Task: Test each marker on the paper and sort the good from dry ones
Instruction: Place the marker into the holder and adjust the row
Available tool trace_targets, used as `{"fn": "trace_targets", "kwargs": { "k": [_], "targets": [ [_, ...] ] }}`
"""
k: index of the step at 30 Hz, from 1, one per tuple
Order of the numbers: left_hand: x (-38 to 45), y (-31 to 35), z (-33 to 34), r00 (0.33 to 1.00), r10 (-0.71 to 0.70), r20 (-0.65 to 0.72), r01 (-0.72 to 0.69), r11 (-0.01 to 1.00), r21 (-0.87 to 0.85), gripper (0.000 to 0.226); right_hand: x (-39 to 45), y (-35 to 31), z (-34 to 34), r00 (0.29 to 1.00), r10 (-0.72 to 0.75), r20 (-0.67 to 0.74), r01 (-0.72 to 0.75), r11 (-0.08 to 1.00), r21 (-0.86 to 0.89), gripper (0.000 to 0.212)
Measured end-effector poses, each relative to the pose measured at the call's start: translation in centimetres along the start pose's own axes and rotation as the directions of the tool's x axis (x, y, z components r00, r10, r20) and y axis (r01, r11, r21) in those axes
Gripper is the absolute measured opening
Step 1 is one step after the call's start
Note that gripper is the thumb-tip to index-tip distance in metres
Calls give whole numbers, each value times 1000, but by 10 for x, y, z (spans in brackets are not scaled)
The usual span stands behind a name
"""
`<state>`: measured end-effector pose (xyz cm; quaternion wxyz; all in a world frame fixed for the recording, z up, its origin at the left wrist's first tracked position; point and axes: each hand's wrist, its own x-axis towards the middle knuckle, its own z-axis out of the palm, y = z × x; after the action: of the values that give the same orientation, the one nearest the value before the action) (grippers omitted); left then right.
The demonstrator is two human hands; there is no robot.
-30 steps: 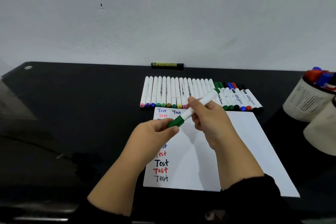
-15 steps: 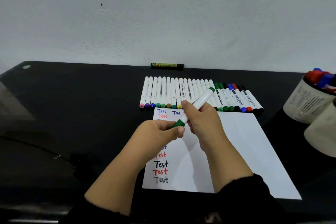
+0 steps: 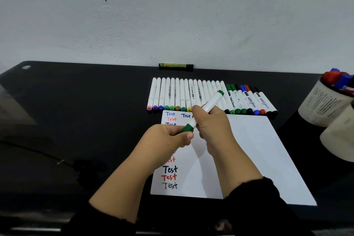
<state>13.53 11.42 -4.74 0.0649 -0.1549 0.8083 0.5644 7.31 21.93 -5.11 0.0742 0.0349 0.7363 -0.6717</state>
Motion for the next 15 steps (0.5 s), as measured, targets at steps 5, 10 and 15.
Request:
{"fn": "trace_targets", "kwargs": {
  "k": [5, 10, 15],
  "targets": [
    [1, -2, 6, 996, 3, -86, 4, 997, 80, 10, -1, -1, 4, 998, 29, -52, -28, 999, 25, 22],
    [-2, -3, 8, 992, 58, -111, -39, 986, 161, 24, -1, -2, 5, 998, 38, -58, -35, 998, 48, 22],
    [0, -3, 1, 999, 4, -35, -6, 999, -51, 9, -2, -3, 4, 1000, 28, -9, -28, 999, 21, 21]
  ]
}}
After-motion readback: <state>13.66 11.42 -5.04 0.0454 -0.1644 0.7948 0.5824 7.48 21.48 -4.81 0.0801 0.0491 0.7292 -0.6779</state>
